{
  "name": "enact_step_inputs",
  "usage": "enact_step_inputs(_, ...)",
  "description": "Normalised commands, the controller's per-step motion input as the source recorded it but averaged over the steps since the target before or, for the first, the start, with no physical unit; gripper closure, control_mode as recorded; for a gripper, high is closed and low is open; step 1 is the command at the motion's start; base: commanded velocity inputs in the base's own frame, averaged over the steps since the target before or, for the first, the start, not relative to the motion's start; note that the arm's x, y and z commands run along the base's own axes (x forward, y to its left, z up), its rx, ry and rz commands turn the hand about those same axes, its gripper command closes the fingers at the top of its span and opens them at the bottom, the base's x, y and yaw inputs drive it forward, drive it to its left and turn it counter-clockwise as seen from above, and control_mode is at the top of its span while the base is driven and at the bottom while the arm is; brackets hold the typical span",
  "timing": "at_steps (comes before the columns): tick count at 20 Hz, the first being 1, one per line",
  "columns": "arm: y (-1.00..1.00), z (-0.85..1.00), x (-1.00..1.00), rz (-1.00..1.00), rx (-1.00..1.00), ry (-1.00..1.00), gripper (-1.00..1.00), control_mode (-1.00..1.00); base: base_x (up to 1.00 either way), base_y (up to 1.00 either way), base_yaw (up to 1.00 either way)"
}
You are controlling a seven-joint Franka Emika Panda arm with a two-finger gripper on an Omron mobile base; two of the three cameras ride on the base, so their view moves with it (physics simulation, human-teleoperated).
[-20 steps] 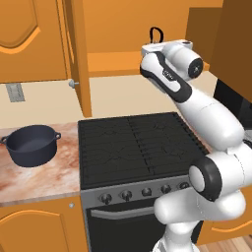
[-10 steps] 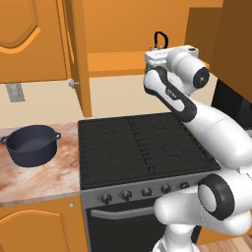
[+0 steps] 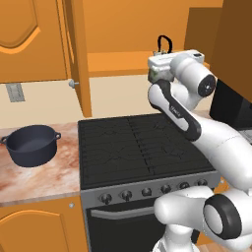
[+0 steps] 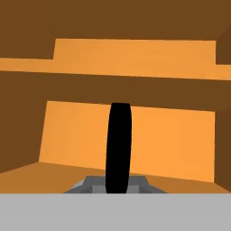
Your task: Pick the kettle from the cabinet and place it on a stove burner. Then pick the pot from the counter and place it on another stove burner. Finally, turn both burners on.
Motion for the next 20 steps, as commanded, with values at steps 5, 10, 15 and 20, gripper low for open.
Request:
enact_step_inputs(5,0.0,0.0,0.0,0.0,0.0,0.0,1.0,-1.0,0.0,0.0,0.0)
enact_step_inputs(10,0.0,0.0,0.0,0.0,0.0,0.0,1.0,-1.0,0.0,0.0,0.0)
enact_step_inputs(15,0.0,-0.04,-0.09,0.0,0.0,0.0,1.0,-1.0,0.0,0.0,0.0)
enact_step_inputs(20,0.0,-0.13,-0.05,0.0,0.0,0.03,1.0,-1.0,0.0,0.0,0.0)
